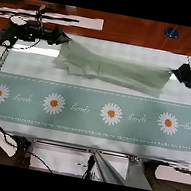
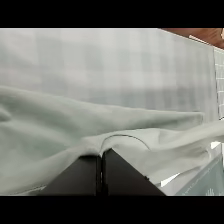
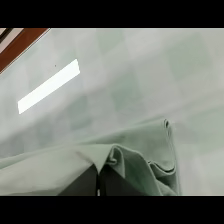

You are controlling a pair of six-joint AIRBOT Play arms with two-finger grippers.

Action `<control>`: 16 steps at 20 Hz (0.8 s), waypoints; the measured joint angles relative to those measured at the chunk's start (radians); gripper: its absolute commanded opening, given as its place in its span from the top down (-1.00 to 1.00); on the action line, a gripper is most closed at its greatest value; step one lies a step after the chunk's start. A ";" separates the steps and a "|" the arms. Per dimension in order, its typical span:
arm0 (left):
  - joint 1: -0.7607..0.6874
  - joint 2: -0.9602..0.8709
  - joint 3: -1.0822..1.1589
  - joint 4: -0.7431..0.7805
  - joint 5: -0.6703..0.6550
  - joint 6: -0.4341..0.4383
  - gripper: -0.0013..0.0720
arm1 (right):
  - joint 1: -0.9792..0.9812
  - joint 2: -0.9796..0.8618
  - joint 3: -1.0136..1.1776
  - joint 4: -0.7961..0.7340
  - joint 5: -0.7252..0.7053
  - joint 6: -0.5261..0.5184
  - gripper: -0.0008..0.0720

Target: Fold the shirts.

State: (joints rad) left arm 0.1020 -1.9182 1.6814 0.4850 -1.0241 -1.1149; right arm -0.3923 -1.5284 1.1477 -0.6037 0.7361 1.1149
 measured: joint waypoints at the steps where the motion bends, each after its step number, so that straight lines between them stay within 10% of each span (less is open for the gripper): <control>1: 0.000 -0.013 0.004 0.000 0.006 -0.003 0.90 | 0.011 -0.017 0.005 0.000 -0.015 0.000 0.93; 14: -0.001 -0.129 0.014 -0.044 0.106 -0.015 0.88 | 0.050 -0.100 0.018 -0.075 -0.097 0.005 0.93; 16: 0.000 -0.135 0.014 -0.048 0.116 -0.015 0.18 | 0.058 -0.106 0.018 -0.090 -0.092 0.006 0.56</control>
State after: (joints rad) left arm 0.1017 -2.0537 1.6958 0.4370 -0.9081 -1.1297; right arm -0.3347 -1.6341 1.1660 -0.6937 0.6445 1.1210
